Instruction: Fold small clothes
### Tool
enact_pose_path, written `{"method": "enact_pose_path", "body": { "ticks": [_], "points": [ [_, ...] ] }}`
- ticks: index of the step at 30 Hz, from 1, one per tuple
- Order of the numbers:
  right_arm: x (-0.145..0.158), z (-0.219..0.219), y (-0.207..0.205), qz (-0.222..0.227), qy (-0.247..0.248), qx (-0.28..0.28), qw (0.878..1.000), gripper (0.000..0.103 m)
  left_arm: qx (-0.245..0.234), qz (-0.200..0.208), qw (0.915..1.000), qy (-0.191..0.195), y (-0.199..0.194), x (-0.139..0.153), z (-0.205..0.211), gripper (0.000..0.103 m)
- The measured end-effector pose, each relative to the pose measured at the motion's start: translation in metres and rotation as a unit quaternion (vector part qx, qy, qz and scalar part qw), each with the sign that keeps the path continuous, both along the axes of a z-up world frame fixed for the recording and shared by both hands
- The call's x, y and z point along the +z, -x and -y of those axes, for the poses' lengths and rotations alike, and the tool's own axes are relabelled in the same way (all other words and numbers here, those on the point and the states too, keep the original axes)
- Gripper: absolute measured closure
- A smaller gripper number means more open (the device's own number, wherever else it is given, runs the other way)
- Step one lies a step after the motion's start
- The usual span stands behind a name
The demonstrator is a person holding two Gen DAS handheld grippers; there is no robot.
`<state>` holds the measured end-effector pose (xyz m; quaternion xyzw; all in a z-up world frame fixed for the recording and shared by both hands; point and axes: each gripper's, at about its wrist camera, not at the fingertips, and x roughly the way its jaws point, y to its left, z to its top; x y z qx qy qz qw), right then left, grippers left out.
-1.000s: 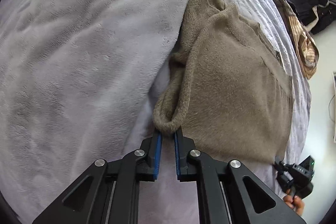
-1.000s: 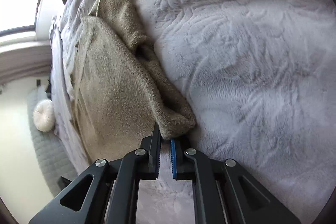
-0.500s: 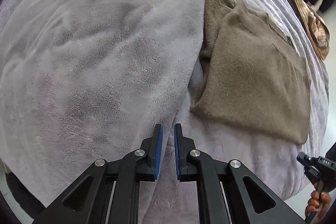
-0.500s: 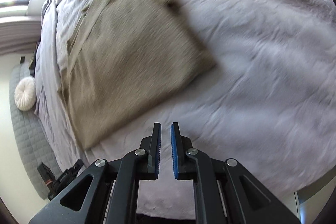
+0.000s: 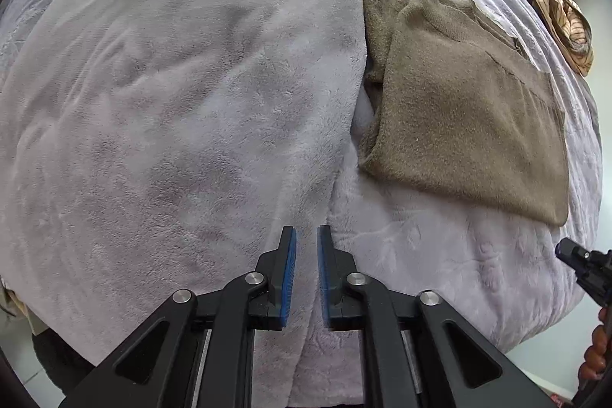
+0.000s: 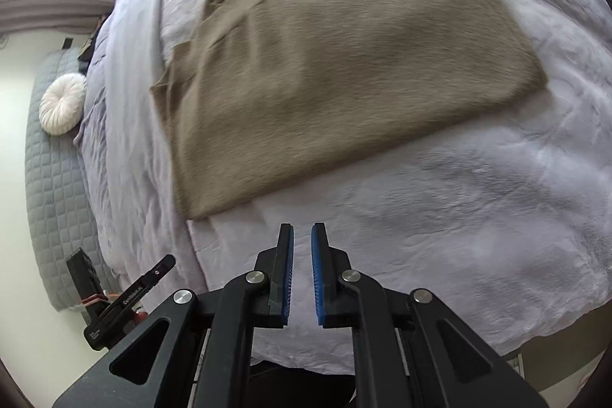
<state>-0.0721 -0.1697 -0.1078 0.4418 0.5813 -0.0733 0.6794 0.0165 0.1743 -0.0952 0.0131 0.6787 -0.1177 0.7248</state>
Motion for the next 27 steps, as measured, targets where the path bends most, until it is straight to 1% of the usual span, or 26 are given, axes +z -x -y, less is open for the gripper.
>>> {"method": "enact_pose_path", "body": {
  "ticks": [1, 2, 3, 4, 5, 7, 10, 11, 13, 16, 19, 27],
  "points": [
    [0.003, -0.003, -0.001, 0.002, 0.001, 0.003, 1.000, 0.092, 0.003, 0.003, 1.0000, -0.005, 0.000, 0.002, -0.002, 0.008],
    [0.005, -0.005, -0.002, 0.004, 0.002, 0.006, 1.000, 0.088, 0.010, 0.019, 0.9996, -0.018, 0.001, 0.007, -0.004, 0.002],
    [0.008, -0.010, -0.004, 0.005, 0.006, 0.011, 1.000, 0.085, 0.007, 0.030, 0.9993, -0.020, 0.002, 0.011, -0.004, 0.001],
    [0.010, -0.013, -0.005, 0.006, 0.009, 0.014, 1.000, 0.076, 0.000, 0.031, 0.9993, -0.020, 0.002, 0.012, -0.003, 0.001],
    [0.012, -0.016, -0.005, 0.008, 0.013, 0.017, 1.000, 0.065, -0.004, 0.033, 0.9992, -0.021, 0.002, 0.013, -0.002, 0.001],
    [0.017, -0.022, -0.006, 0.012, 0.019, 0.020, 1.000, 0.058, -0.008, 0.038, 0.9989, -0.026, 0.002, 0.014, 0.000, 0.001],
    [0.020, -0.031, -0.008, 0.013, 0.026, 0.026, 0.999, 0.057, -0.015, 0.046, 0.9980, -0.041, 0.002, 0.016, 0.003, 0.001],
    [0.022, -0.034, -0.008, 0.013, 0.029, 0.029, 0.999, 0.052, -0.016, 0.048, 0.9979, -0.041, 0.002, 0.016, 0.003, 0.001],
    [0.025, -0.039, -0.009, 0.017, 0.033, 0.032, 0.999, 0.048, -0.015, 0.047, 0.9979, -0.042, -0.001, 0.014, 0.003, 0.001],
    [0.029, -0.044, -0.009, 0.020, 0.038, 0.035, 0.998, 0.048, -0.010, 0.043, 0.9984, -0.035, -0.004, 0.018, -0.004, 0.001],
    [0.031, -0.048, -0.009, 0.021, 0.042, 0.035, 0.998, 0.048, -0.019, 0.040, 0.9987, -0.026, -0.006, 0.017, -0.003, 0.001],
    [0.030, -0.055, -0.010, 0.025, 0.042, 0.025, 0.999, 0.048, -0.021, 0.039, 0.9989, -0.015, -0.011, 0.013, -0.002, 0.001]
  ]
}}
